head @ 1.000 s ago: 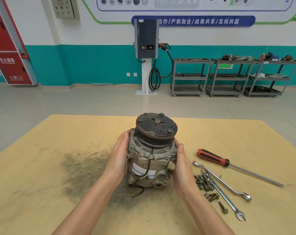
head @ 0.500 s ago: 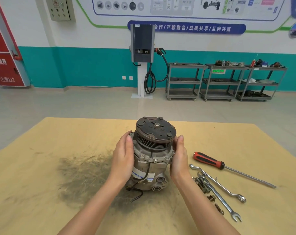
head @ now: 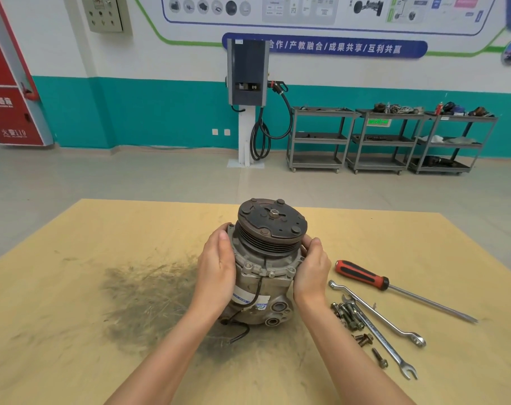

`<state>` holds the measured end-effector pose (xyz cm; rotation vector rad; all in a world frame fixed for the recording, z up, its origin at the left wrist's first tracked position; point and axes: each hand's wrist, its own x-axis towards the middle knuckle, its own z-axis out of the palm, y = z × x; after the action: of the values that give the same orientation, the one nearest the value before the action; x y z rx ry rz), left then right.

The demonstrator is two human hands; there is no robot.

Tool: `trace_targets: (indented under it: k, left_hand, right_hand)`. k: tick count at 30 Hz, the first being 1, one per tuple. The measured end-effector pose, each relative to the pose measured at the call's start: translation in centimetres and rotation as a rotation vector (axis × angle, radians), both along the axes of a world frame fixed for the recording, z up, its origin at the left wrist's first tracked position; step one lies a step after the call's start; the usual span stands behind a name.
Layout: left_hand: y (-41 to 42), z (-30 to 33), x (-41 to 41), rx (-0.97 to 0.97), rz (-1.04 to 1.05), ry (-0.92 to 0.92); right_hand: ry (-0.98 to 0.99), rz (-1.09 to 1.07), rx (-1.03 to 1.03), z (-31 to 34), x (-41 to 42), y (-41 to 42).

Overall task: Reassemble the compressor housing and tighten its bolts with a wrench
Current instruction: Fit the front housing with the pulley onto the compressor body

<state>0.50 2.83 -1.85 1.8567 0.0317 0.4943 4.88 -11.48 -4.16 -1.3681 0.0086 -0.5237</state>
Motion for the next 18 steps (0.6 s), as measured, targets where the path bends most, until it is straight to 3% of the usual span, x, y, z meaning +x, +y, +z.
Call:
trace_targets:
  k: [6, 11, 18]
  left_hand:
    - [2.3, -0.3, -0.1, 0.008, -0.246, 0.069]
    - [3.2, -0.7, -0.3, 0.005, -0.302, 0.046]
    - [1.8, -1.0, -0.5, 0.142, -0.182, -0.063]
  right_hand:
    - [0.020, 0.366, -0.067, -0.8, -1.1, -1.5]
    - [-0.079, 0.260, -0.112, -0.6, -2.2, -0.8]
    - [-0.135, 0.143, -0.070, -1.0, -1.6, 0.2]
